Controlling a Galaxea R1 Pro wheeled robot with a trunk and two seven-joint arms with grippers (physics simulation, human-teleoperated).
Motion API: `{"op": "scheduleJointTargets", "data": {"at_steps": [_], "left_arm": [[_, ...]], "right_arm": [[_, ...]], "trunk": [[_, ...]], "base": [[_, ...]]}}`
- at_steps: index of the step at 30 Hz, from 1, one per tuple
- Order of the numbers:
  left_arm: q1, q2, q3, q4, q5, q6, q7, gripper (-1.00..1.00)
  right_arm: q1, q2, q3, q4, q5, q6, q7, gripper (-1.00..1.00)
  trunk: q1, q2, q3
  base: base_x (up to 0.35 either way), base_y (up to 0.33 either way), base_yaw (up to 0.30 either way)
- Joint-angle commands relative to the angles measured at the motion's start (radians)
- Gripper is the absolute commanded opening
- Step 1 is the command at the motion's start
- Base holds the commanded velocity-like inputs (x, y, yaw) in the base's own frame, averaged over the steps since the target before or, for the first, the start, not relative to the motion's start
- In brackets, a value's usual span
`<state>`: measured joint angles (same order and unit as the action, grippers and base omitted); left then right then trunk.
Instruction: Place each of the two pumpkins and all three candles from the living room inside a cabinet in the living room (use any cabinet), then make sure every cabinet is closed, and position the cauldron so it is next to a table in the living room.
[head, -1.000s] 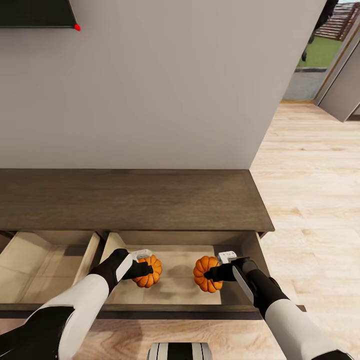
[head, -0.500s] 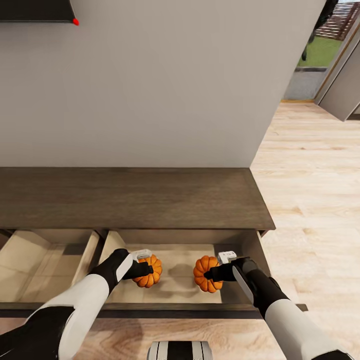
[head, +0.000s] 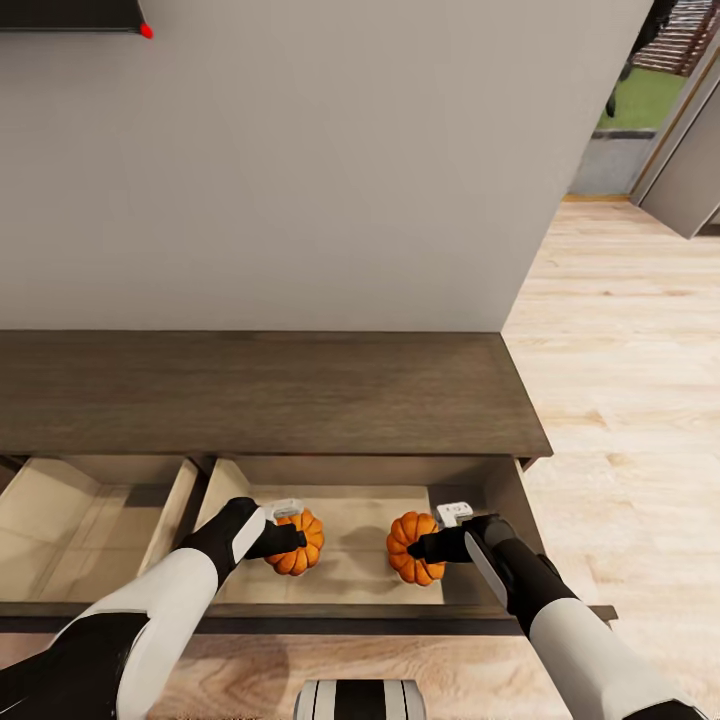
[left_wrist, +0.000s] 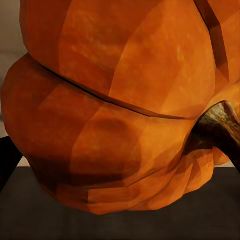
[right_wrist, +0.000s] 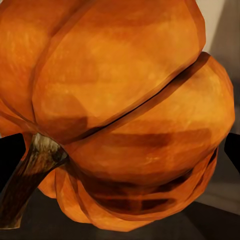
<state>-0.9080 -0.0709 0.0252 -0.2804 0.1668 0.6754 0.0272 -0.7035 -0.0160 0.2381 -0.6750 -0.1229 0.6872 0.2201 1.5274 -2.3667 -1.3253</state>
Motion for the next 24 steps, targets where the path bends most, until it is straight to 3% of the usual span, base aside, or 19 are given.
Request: {"op": "scheduleJointTargets", "data": {"at_steps": [1,18,19,24], "left_arm": [[0.000,0.000,0.001,-0.002,0.000,0.006,0.007,-1.00],[0.000,0.000,0.002,-0.003,0.000,0.006,0.007,-1.00],[0.000,0.000,0.001,-0.003,0.000,0.006,0.007,-1.00],[0.000,0.000,0.002,-0.003,0.000,0.006,0.007,-1.00]], "right_arm": [[-0.001,-0.002,0.005,-0.001,-0.012,0.005,-0.005,-1.00],[-0.001,-0.002,0.005,-0.001,-0.012,0.005,-0.005,-1.00],[-0.001,-0.002,0.005,-0.001,-0.012,0.005,-0.005,1.00],[-0.001,-0.002,0.004,-0.001,-0.012,0.005,-0.005,1.00]], "trunk": [[0.000,0.000,-0.002],[0.000,0.000,-0.005],[0.000,0.000,-0.005],[0.000,0.000,-0.005]], "base": [[0.000,0.000,0.000],[0.000,0.000,0.000],[0.000,0.000,0.000],[0.000,0.000,0.000]]}}
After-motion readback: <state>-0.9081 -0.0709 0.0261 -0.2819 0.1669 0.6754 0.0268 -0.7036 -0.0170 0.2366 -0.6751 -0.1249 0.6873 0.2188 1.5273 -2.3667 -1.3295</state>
